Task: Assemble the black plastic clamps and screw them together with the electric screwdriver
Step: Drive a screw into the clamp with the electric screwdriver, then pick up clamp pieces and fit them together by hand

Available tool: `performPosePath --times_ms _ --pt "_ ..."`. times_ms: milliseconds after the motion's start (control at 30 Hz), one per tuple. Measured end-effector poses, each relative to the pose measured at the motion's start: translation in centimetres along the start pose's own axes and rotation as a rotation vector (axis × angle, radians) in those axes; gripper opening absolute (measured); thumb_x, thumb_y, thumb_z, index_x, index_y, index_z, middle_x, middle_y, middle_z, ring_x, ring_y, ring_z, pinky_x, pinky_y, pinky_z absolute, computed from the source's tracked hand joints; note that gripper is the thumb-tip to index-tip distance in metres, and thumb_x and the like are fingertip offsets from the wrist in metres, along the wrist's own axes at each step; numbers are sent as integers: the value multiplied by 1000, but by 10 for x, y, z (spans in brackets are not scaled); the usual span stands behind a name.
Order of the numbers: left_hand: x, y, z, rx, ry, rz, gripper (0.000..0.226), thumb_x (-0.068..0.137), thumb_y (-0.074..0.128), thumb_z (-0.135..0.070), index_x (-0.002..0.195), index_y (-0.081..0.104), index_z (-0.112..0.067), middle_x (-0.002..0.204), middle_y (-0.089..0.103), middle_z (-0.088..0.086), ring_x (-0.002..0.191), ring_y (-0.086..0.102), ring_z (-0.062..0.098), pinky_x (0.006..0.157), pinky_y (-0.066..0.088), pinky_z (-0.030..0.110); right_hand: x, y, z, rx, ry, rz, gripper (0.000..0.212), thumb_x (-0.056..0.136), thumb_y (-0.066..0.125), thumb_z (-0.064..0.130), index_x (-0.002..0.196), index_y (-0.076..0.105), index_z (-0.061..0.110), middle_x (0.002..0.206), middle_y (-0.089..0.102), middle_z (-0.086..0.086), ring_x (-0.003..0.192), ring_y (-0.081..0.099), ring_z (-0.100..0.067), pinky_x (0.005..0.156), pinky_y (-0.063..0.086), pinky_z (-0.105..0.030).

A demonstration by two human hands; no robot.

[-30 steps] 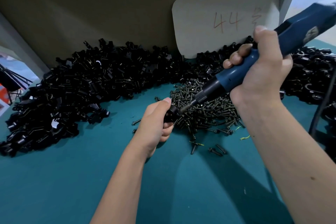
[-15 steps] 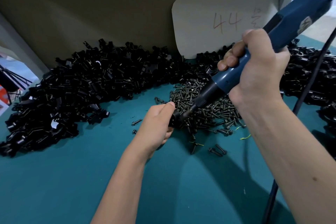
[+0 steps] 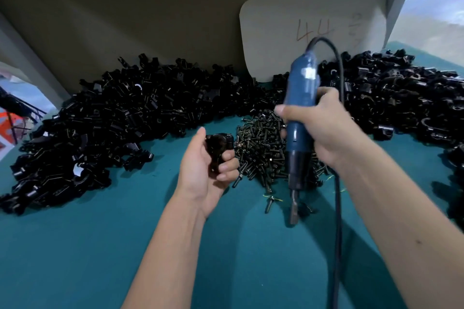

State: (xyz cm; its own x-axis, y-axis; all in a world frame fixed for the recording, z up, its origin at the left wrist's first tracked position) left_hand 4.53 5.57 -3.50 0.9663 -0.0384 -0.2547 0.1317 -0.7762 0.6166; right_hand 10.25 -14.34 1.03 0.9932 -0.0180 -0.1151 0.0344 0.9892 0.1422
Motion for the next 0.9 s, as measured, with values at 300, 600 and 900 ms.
performPosePath --times_ms 300,600,900 --pt "3 -1 2 248 190 -105 29 114 35 -35 109 48 -10 74 64 6 53 47 12 39 29 20 7 5 -20 -849 -319 -266 66 78 87 39 121 45 12 118 56 -12 101 58 -29 76 48 -34" --pt "-20 49 15 694 634 -56 29 108 41 -36 100 55 -13 80 73 -2 57 57 9 46 42 24 -23 -3 28 -825 -473 -135 25 97 69 42 98 72 17 88 67 -2 88 65 -23 83 52 -35" --pt "-22 178 108 1254 686 122 13 94 71 -30 101 67 -21 96 56 0 97 52 26 80 41 38 -66 -125 50 -984 -118 -20 50 108 49 41 82 70 5 61 72 -9 56 72 -31 59 62 -37"
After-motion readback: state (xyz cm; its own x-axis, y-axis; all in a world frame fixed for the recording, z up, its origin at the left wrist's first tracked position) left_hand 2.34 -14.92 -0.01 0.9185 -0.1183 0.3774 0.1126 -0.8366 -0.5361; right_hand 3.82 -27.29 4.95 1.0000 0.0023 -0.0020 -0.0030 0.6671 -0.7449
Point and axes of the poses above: each hand's wrist, its own x-axis towards the middle knuckle, its own y-axis out of the palm, z = x × y, the point moved 4 cm from there along x, towards the middle knuckle
